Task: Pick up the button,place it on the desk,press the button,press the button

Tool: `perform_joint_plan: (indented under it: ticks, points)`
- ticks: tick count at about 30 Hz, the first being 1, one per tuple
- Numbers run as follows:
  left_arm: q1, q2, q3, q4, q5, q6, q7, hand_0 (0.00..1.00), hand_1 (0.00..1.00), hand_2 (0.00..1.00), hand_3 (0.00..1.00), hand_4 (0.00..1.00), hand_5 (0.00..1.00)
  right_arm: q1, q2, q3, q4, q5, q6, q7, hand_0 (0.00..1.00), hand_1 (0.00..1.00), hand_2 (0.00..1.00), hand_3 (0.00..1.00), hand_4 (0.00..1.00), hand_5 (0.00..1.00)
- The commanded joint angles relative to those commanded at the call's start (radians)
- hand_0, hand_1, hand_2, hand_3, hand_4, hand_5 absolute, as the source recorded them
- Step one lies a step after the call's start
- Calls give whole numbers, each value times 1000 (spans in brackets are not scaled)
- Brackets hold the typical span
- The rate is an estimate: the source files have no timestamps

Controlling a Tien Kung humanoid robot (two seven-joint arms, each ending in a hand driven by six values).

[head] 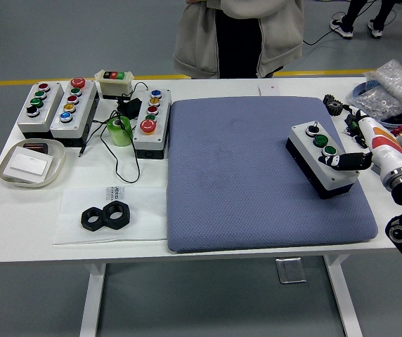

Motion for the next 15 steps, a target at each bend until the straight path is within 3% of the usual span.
perform_joint_plan:
  ticks: [12,15]
  points:
    - [-4,2,1,0,-5,0,-2,695,830,891,830,644,998,36,80,-5,-31,15,-9,-60,998,903,961,940,998,274]
    - [-6,2,5,0,-10,0,-3,695,829,891,830,643,998,51,97,-12,-65,3,-10,-73,995,900,960,939,998,287]
